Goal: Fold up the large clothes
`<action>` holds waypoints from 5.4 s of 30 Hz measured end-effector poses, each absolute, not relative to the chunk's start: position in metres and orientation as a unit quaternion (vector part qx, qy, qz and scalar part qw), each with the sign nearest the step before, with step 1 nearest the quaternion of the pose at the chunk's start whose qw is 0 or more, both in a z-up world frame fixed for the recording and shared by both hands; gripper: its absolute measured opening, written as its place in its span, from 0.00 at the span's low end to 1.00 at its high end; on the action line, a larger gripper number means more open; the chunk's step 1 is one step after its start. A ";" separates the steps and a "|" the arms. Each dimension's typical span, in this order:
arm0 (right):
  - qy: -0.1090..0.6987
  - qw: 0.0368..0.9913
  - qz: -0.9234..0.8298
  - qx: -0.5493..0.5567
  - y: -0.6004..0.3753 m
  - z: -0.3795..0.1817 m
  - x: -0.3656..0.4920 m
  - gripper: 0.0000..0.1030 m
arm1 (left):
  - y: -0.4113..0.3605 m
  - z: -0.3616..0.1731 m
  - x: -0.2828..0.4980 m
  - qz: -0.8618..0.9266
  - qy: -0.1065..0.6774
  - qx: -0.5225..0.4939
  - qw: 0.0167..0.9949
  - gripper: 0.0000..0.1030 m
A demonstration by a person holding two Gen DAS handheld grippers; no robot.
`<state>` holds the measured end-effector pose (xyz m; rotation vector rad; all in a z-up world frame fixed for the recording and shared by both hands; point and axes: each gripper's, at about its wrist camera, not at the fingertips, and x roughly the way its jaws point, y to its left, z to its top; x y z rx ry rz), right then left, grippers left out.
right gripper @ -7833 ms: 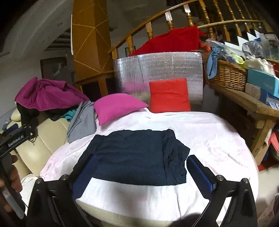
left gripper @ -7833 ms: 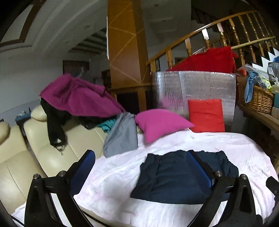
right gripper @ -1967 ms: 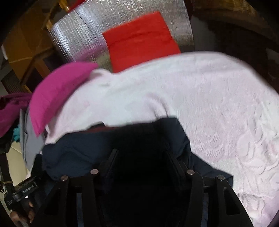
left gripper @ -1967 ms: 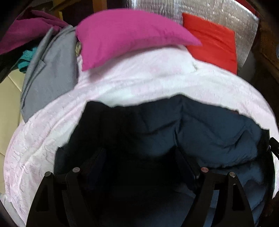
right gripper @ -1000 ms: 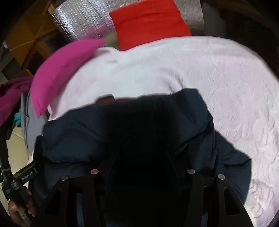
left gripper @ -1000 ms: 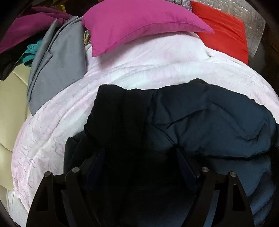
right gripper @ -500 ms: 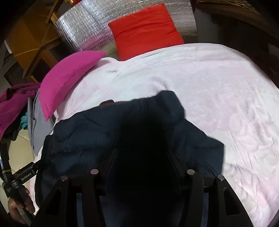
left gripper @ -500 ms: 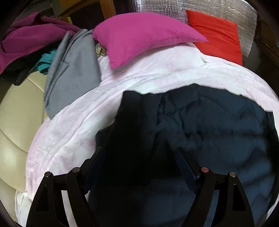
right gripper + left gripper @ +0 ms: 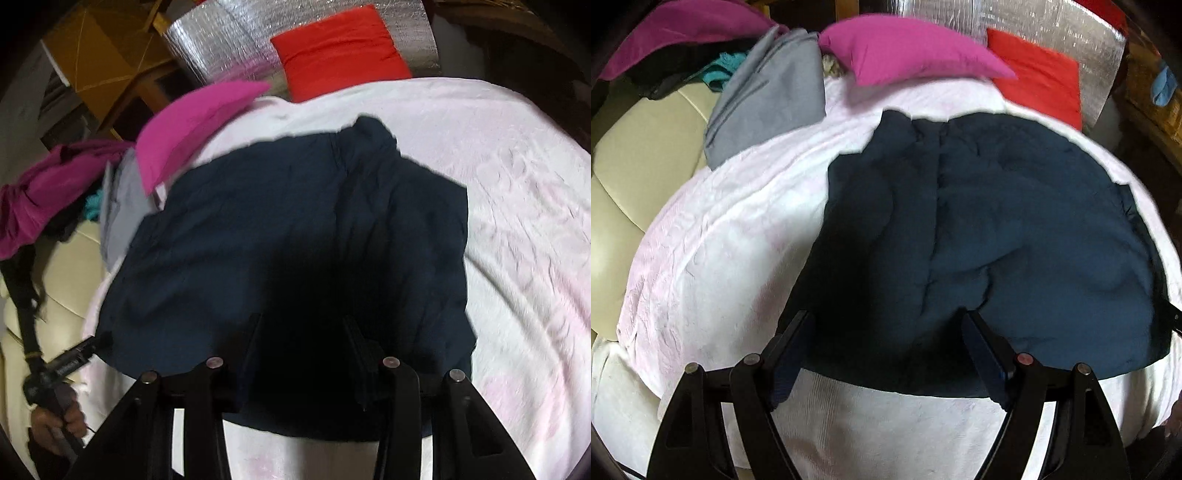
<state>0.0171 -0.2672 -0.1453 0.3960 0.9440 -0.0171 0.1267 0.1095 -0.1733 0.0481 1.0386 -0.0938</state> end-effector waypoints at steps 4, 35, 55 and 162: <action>0.451 0.869 -0.007 0.204 -0.271 -0.147 0.017 0.44 | 0.107 -0.181 0.136 -0.035 0.511 0.020 0.859 0.82; 0.439 0.862 -0.114 0.226 -0.341 -0.151 0.023 0.45 | 0.160 -0.176 0.126 0.025 0.490 -0.066 0.869 0.82; 0.463 0.856 -0.063 0.223 -0.330 -0.152 -0.018 0.71 | 0.135 -0.159 0.117 0.043 0.433 0.029 0.900 0.82; 0.213 0.972 -0.034 0.097 -0.163 0.081 -0.227 0.84 | 0.065 0.099 -0.168 0.014 0.128 0.062 0.990 0.95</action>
